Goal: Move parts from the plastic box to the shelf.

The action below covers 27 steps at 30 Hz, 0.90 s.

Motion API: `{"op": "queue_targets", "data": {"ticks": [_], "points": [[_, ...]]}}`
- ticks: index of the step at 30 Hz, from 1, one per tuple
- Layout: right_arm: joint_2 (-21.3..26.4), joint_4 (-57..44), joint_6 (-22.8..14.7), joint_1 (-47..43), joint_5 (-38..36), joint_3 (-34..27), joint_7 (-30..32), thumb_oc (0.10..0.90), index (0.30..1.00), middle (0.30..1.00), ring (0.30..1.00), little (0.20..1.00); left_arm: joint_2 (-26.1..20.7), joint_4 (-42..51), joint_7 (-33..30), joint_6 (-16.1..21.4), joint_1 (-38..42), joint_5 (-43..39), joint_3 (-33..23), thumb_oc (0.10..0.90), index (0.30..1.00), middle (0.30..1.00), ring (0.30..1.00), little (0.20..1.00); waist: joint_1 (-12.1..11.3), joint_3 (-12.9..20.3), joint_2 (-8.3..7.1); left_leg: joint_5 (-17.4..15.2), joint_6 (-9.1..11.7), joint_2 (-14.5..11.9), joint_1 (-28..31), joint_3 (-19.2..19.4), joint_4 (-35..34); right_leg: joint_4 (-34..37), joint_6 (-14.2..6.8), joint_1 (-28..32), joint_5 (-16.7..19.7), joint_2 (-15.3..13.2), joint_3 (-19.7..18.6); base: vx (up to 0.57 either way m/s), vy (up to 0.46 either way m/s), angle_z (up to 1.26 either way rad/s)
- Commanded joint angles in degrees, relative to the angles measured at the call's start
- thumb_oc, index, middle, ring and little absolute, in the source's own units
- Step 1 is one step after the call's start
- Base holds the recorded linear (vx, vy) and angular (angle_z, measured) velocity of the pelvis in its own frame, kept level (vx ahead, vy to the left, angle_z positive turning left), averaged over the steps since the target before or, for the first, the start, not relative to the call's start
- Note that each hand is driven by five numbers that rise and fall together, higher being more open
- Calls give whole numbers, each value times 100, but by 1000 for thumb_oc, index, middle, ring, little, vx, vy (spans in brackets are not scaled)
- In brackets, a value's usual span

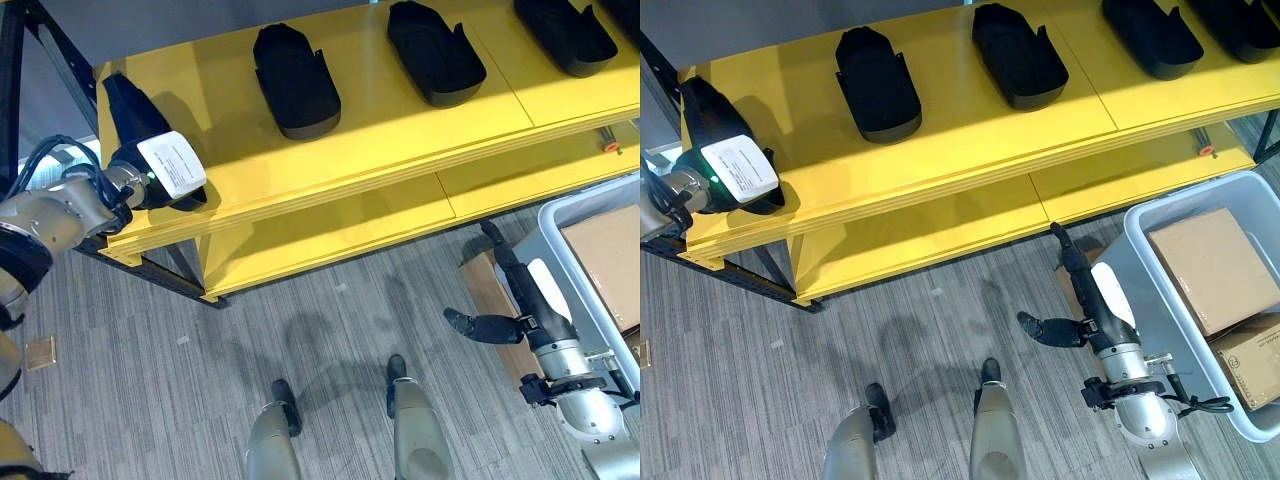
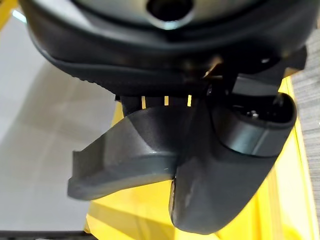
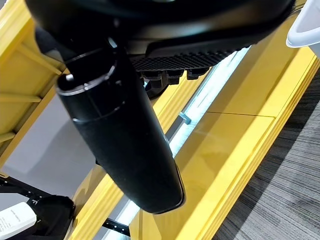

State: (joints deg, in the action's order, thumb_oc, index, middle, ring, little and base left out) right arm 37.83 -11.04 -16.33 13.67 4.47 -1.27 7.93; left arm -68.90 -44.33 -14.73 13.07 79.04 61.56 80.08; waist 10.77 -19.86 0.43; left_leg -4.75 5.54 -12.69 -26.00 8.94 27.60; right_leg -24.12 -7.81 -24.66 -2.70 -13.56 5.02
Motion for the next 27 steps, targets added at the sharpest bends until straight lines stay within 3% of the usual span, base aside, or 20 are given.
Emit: {"op": "queue_targets", "data": {"ticks": [1,14,27], "points": [[58,-475,-475,-310,49,-650,299,900,1000,1000,1000,1000,-492,-124,-165,-381,1273,-55,-75,400,300,300,300,300,62,308,122,-464,-61,-41,231,-3,21,205,-226,553,-328,-202,123,0,0,0],[99,-442,-417,-253,102,-797,318,900,1000,1000,1000,1000,-734,175,-214,-414,1711,-98,14,400,300,300,300,300,69,292,298,-519,-113,14,107,11,154,245,-249,506,-292,-244,92,0,0,0],[23,-420,-379,-232,160,-874,323,900,1000,1000,1000,1000,-769,75,-213,-555,1927,-242,14,400,300,300,300,300,64,269,247,-568,-161,32,-43,0,248,239,-241,400,-250,-260,56,0,0,0]]}}
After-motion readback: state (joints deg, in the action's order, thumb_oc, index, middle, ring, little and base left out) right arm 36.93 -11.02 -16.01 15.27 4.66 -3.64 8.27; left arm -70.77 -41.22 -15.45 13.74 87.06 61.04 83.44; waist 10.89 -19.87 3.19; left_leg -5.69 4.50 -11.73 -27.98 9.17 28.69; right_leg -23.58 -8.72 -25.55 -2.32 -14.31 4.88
